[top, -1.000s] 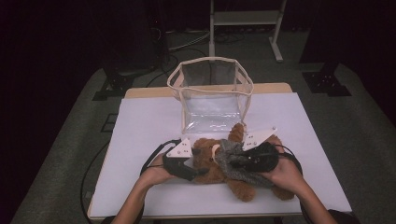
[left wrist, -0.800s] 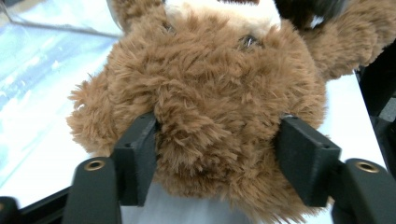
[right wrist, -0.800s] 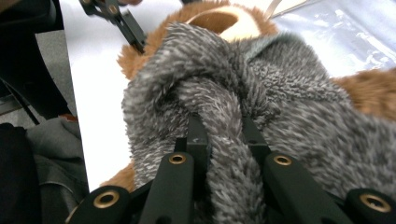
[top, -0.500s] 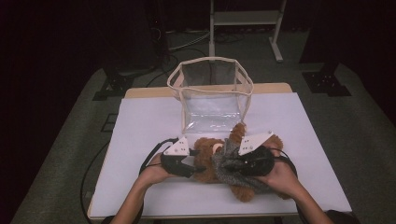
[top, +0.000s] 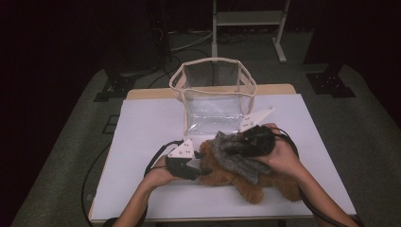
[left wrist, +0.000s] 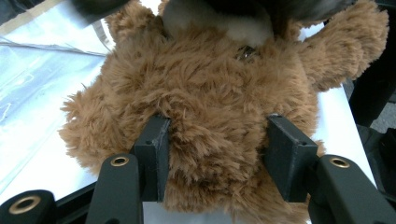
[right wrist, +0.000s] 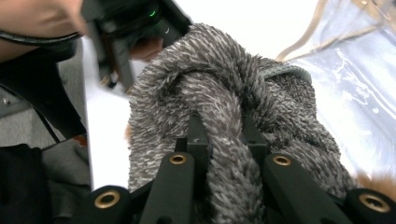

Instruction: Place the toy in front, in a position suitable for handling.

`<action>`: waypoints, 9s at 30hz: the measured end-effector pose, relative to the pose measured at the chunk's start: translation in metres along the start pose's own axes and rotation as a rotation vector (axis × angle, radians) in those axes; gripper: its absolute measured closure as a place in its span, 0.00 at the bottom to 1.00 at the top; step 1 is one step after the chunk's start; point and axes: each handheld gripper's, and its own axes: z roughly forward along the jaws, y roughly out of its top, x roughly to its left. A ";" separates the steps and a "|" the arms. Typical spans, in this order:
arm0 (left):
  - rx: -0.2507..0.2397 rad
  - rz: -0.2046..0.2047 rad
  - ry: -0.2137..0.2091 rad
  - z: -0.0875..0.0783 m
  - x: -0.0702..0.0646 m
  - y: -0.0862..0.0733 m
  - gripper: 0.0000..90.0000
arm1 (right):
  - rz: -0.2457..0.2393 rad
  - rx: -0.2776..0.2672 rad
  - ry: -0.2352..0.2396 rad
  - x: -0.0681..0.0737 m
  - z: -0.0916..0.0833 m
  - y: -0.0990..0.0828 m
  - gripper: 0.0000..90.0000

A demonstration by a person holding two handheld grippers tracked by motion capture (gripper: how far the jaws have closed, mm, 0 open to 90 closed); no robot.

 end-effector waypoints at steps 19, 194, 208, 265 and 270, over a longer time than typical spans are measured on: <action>0.022 0.033 -0.002 0.000 0.001 -0.006 0.48 | 0.104 0.125 0.047 -0.052 0.050 0.008 0.87; 0.010 0.058 0.031 -0.036 0.014 -0.003 0.50 | -0.028 0.043 -0.009 0.000 0.032 0.018 0.88; 0.019 0.024 -0.005 -0.039 0.018 -0.001 0.46 | 0.107 0.009 -0.083 -0.018 0.001 -0.050 0.89; 0.060 0.075 0.002 -0.029 0.008 0.006 0.50 | 0.246 -0.038 -0.066 -0.034 -0.063 -0.092 0.89; 0.055 0.068 -0.002 -0.028 0.008 0.006 0.50 | 0.115 -0.135 -0.031 -0.018 -0.078 -0.033 0.89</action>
